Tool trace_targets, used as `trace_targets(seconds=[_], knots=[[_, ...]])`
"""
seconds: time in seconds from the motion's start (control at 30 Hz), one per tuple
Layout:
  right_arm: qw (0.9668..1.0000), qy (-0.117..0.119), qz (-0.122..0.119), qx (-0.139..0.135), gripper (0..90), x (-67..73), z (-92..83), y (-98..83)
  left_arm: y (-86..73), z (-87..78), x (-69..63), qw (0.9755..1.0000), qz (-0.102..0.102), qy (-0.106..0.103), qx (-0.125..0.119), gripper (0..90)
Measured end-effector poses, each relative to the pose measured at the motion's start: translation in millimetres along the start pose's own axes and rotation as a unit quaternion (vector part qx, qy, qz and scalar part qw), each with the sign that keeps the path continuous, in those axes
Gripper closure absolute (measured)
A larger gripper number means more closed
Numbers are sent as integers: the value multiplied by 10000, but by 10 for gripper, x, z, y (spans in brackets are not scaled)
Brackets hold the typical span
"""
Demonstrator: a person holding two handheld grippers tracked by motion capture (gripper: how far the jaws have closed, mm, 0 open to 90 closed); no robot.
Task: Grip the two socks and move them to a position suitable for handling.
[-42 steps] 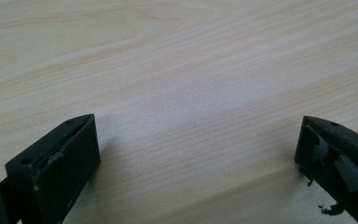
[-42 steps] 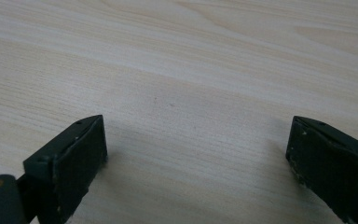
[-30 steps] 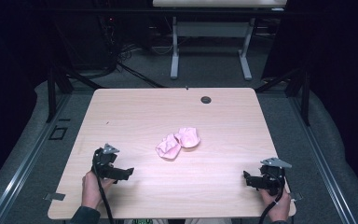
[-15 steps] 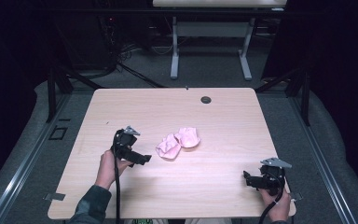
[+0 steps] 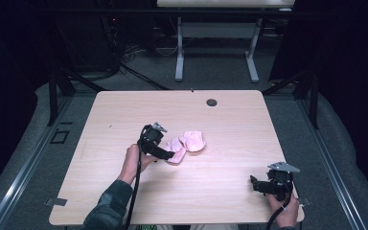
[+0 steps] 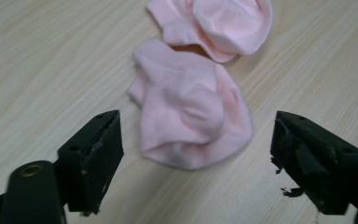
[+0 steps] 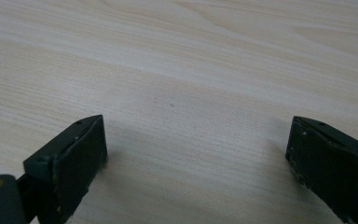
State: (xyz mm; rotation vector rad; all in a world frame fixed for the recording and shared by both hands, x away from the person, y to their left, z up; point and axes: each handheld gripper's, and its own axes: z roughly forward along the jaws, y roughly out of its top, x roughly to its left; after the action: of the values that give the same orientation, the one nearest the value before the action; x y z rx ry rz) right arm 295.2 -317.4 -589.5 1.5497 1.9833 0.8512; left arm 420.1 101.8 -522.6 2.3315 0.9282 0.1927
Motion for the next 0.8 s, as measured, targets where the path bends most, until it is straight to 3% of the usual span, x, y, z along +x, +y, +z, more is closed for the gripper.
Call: trace_targets(seconds=[0.1,0.33,0.57,0.7,0.8], knots=[[10000,0,-1,1,43,0,0,0,3,111,-41,10000,15,11,-5,349],[10000,2,0,-2,43,0,0,0,-32,292,-64,9996,20,82,265,535],[10000,15,-2,0,43,0,0,0,-71,374,-40,9987,-33,234,446,732],[10000,15,-2,-2,44,0,1,0,-81,375,-4,9989,-106,216,393,818],[10000,16,-2,-3,43,0,1,0,-77,361,-10,9989,-29,329,336,843]])
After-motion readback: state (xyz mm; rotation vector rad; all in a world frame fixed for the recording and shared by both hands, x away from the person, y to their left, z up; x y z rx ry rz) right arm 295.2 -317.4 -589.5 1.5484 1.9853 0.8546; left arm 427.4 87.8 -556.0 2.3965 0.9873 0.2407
